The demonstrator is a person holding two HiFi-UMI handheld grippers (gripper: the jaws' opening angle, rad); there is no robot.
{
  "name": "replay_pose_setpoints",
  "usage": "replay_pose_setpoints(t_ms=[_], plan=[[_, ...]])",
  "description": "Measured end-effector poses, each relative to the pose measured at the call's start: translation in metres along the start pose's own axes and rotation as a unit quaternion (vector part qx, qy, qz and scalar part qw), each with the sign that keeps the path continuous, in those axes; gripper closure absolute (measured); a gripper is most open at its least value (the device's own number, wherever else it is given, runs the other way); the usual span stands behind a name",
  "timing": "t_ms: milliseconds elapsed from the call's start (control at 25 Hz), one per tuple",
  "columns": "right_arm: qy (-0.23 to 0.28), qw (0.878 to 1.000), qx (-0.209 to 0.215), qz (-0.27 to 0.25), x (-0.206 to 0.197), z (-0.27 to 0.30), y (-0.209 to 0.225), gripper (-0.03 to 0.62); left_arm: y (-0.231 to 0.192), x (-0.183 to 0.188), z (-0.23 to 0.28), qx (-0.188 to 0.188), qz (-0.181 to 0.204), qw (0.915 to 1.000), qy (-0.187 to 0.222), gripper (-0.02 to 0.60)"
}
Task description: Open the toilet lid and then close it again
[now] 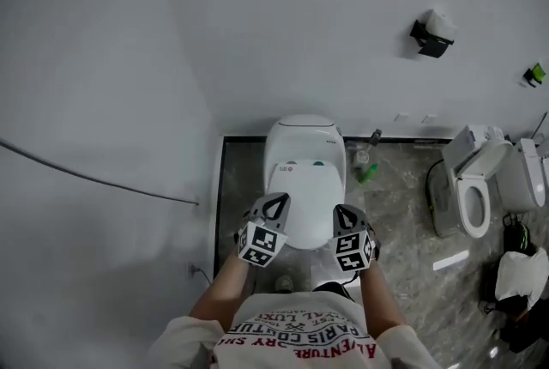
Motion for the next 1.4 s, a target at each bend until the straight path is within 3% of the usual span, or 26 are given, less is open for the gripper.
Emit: replay_pose_setpoints(t_ms=[240,360,480,680,880,1400], plan=[[0.073,0.995,0.006,0.063,0.057,-0.048,0.000,0.577,-0.042,0.066,-0.048,0.052,-0.035,0.9942,0.088,0.574],[0.136,0.985,0.022,0.104,0.079,-0.065,-0.003,0.577,-0.055,0.095,-0.070,0.083,-0.033,0.9878,0.128,0.572],[0.188,0.975,0.016,0.115,0.092,-0.077,0.001,0.577,-0.063,0.112,-0.083,0.101,-0.067,0.9811,0.151,0.574],[0.215,0.966,0.019,0.143,0.093,-0.085,0.003,0.577,-0.065,0.109,-0.096,0.110,-0.135,0.9726,0.154,0.572],[0.210,0.962,0.029,0.174,0.093,-0.084,0.009,0.577,-0.058,0.111,-0.096,0.127,-0.112,0.9757,0.140,0.574],[0.211,0.965,0.030,0.155,0.095,-0.077,0.007,0.579,-0.057,0.104,-0.090,0.140,-0.101,0.9777,0.119,0.572]])
Point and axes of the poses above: the fingertips, and each gripper's own axes: z forward along the fingers, y to its right, x out of its top, the point moved 5 cm from there along -z, backward along the fingers, and after that the axes turned 15 degrees about z, right-handed, at the moved point
